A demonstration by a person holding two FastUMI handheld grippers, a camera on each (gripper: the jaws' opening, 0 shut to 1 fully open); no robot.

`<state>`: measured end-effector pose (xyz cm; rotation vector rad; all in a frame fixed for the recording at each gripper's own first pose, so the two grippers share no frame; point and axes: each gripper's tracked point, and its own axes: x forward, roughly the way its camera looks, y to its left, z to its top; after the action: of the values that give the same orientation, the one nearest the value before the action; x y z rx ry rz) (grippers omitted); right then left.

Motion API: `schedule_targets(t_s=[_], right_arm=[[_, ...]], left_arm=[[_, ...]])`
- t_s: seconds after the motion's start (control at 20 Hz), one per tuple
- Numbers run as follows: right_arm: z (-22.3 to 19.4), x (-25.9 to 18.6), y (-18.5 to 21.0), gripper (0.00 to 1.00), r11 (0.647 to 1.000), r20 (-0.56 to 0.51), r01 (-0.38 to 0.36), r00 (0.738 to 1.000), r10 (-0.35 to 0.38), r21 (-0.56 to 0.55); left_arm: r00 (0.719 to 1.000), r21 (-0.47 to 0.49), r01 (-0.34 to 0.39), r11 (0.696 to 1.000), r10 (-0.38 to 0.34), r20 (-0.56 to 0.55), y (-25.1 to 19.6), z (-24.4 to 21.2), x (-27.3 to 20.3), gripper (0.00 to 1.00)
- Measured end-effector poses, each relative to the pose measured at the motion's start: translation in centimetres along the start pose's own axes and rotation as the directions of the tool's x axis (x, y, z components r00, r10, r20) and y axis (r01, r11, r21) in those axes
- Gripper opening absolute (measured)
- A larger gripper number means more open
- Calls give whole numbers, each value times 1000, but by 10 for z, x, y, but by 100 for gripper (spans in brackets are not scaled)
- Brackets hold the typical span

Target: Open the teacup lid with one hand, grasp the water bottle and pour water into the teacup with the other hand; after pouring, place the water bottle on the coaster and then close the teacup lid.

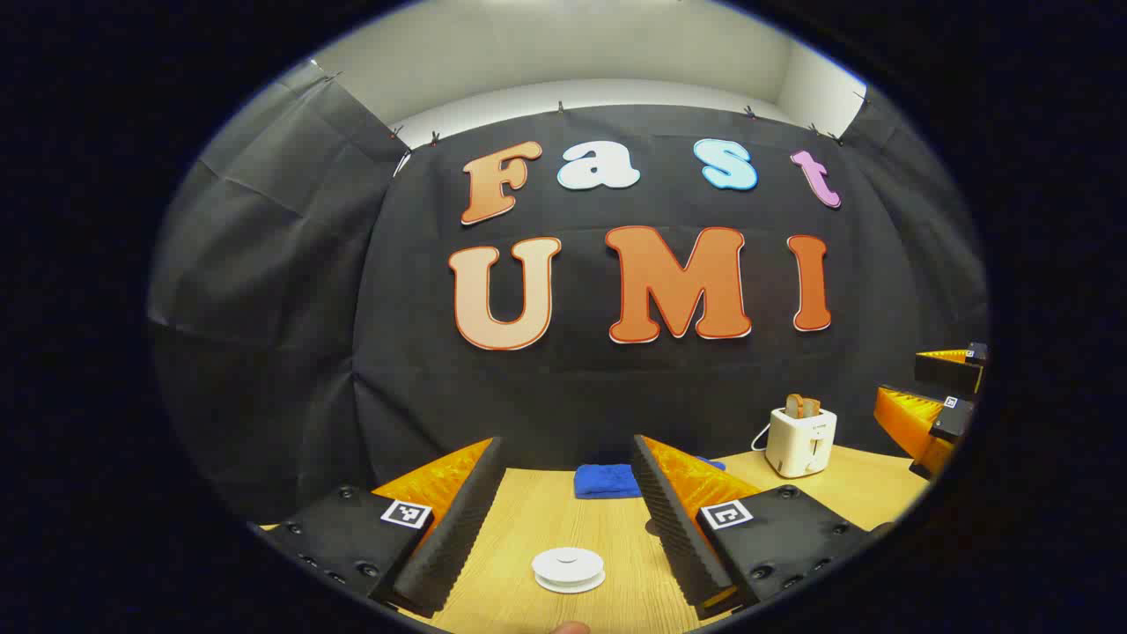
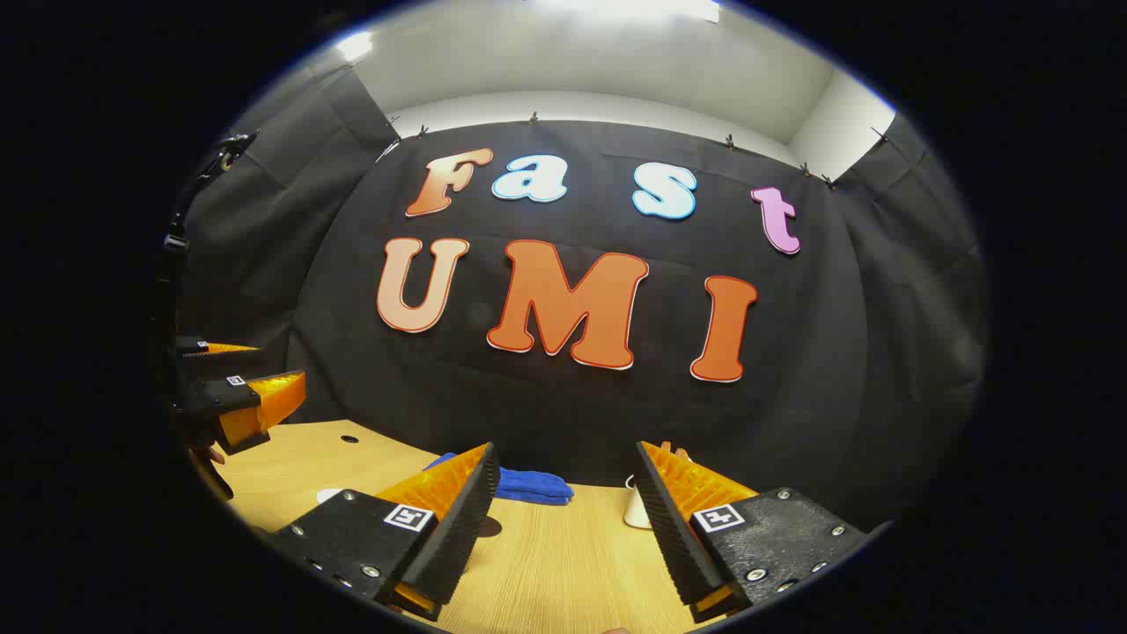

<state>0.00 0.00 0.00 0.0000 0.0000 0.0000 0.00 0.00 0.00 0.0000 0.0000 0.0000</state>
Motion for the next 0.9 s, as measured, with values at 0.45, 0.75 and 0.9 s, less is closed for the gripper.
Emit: schedule_targets(t_s=[0.45, 0.75, 0.9], right_arm=[[6, 0, 7, 92, 1000, -2, -18, 1000, 18, -11], [10, -1, 10, 92, 999, 5, -27, 1000, 27, -26], [10, 2, 12, 92, 998, 13, -45, 999, 45, -37]], left_arm=[[999, -1, -13, 1000, 13, 37, 6, 15, -3, 95], [998, -7, -15, 1000, 16, 59, 12, 22, 2, 94], [997, -23, -20, 1000, 22, 78, 16, 25, 7, 97]])
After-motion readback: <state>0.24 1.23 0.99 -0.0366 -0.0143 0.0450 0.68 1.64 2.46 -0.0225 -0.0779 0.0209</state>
